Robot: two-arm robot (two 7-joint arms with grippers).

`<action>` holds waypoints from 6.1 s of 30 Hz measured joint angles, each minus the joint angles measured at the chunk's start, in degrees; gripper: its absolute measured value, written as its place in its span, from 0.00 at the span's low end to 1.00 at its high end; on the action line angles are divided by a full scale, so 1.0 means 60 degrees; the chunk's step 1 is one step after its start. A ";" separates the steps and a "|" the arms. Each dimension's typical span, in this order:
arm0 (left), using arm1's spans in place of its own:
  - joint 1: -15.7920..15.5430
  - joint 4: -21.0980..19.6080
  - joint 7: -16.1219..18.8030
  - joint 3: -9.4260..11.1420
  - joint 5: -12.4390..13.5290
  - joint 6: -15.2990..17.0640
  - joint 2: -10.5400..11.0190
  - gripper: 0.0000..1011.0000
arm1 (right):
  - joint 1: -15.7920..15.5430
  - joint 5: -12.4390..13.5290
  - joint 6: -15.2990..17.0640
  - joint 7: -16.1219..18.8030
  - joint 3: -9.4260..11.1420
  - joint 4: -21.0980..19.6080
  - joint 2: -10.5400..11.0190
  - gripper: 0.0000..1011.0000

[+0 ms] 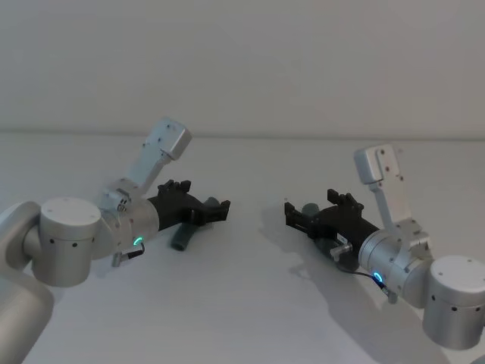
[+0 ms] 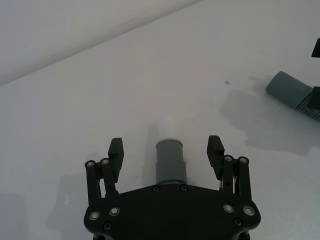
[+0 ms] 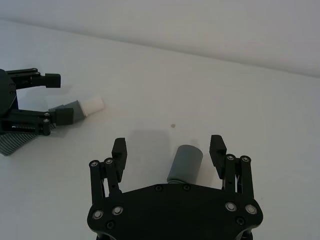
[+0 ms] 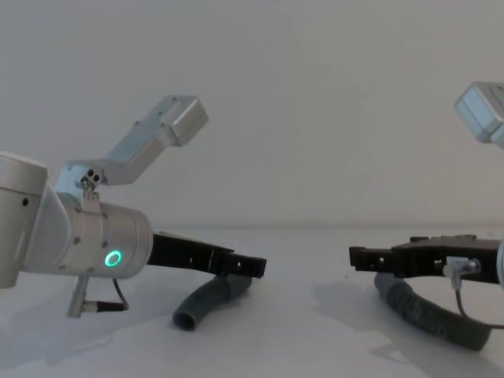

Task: Use both hands to pick up one end of the pipe from the table, align the ends, and insert them.

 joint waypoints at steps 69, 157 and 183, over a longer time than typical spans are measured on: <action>-0.0424 0.0644 -0.0901 0.0245 0.0369 0.0359 -0.0203 0.99 | -0.0230 -0.0573 0.0468 0.0805 0.0124 -0.0069 0.0485 0.99; -0.0424 0.0634 -0.0941 0.0261 0.0376 0.0357 -0.0190 0.99 | -0.0252 -0.0585 0.0478 0.0845 0.0123 -0.0098 0.0497 0.99; -0.0423 0.0634 -0.0941 0.0261 0.0376 0.0357 -0.0191 0.99 | -0.0251 -0.0585 0.0478 0.0845 0.0124 -0.0098 0.0497 0.99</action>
